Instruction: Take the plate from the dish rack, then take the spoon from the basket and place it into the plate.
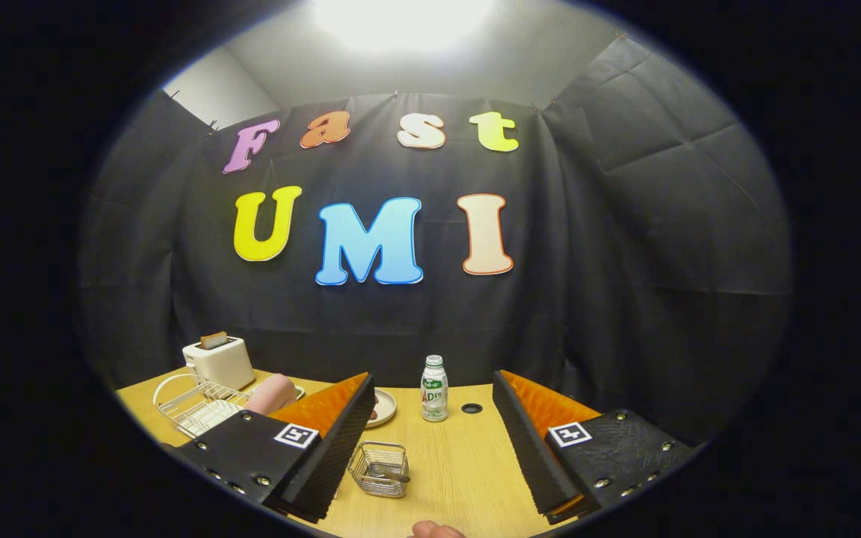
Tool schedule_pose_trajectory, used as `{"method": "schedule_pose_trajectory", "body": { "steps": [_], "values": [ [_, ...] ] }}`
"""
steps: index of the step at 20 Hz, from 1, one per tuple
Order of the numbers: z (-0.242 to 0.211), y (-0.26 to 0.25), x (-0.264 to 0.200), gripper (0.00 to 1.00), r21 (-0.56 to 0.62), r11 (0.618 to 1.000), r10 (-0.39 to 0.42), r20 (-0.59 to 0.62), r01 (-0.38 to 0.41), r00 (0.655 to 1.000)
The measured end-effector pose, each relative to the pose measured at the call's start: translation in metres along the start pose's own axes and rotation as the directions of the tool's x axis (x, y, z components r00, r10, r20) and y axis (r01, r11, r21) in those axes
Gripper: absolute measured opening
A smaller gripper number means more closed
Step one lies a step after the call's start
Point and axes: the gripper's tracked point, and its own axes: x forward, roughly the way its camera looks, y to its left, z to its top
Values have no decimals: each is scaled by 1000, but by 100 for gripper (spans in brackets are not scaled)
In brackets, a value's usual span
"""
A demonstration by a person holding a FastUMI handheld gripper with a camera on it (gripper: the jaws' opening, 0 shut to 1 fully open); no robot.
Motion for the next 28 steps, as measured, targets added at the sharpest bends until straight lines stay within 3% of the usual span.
{"method": "schedule_pose_trajectory", "body": {
  "steps": [9, 12, 17, 26, 28],
  "values": [
    [18, 66, 18, 96, -12, 999, 36, -119, -37, 992],
    [9, 96, 28, 96, -26, 997, 63, -259, -73, 964],
    [-2, 137, 44, 96, -17, 995, 84, -394, -98, 915],
    [-32, 197, 74, 92, -96, 991, 24, -571, -96, 820],
    [-33, 206, 81, 90, -95, 993, 8, -581, -77, 814]
  ]
}}
